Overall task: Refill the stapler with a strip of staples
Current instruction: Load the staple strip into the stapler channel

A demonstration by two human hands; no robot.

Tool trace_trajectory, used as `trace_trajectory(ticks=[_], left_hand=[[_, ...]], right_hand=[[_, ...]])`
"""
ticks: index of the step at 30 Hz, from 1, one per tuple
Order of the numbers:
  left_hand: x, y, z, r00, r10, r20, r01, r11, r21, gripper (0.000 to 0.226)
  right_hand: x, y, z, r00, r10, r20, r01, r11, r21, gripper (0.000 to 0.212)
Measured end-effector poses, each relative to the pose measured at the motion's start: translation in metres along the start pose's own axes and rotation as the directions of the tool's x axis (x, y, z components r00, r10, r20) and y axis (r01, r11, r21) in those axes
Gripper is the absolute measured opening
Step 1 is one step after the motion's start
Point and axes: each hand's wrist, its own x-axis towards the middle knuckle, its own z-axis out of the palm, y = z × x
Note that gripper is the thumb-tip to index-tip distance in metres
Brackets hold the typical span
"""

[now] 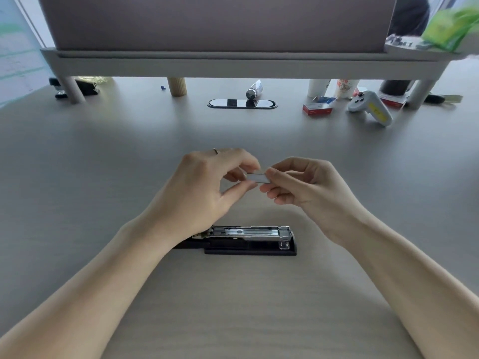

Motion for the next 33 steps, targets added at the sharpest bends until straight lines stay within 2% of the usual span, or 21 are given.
trace_trajectory(ticks=[2, 4, 7, 9, 14, 20, 23, 27, 33], left_hand=[[0.000, -0.001, 0.000, 0.984, -0.178, 0.018, 0.178, 0.975, -0.133, 0.019], [0.003, -0.003, 0.001, 0.934, -0.340, 0.105, 0.356, 0.877, -0.322, 0.015], [0.005, -0.007, 0.002, 0.880, -0.438, 0.183, 0.469, 0.740, -0.482, 0.009], [0.005, -0.006, 0.002, 0.881, -0.433, 0.190, 0.467, 0.735, -0.491, 0.008], [0.002, -0.005, 0.002, 0.916, -0.372, 0.153, 0.401, 0.813, -0.422, 0.013], [0.001, -0.001, -0.003, 0.973, -0.227, 0.044, 0.225, 0.891, -0.394, 0.008], [0.000, 0.004, -0.008, 0.987, -0.161, 0.012, 0.150, 0.882, -0.448, 0.010], [-0.008, 0.009, -0.017, 0.992, -0.065, 0.111, 0.112, 0.862, -0.494, 0.014], [-0.015, 0.015, -0.014, 0.956, -0.027, 0.291, 0.142, 0.912, -0.384, 0.009]], right_hand=[[-0.002, -0.001, -0.001, 1.000, -0.019, -0.019, 0.019, 1.000, 0.009, 0.013], [-0.003, -0.001, -0.002, 0.997, -0.065, -0.033, 0.064, 0.998, -0.018, 0.010], [-0.003, 0.000, -0.002, 0.984, -0.169, -0.049, 0.162, 0.979, -0.122, 0.011], [-0.003, 0.002, 0.000, 0.974, -0.221, -0.057, 0.207, 0.960, -0.190, 0.011], [-0.006, 0.007, 0.000, 0.947, -0.320, -0.030, 0.301, 0.917, -0.262, 0.011], [-0.017, -0.005, -0.007, 0.910, -0.413, -0.022, 0.378, 0.852, -0.363, 0.008], [-0.034, -0.015, -0.025, 0.911, -0.397, 0.110, 0.401, 0.796, -0.452, 0.021], [-0.062, -0.001, -0.030, 0.897, -0.368, 0.247, 0.443, 0.752, -0.488, 0.021], [-0.060, 0.007, -0.027, 0.841, -0.412, 0.352, 0.541, 0.606, -0.583, 0.019]])
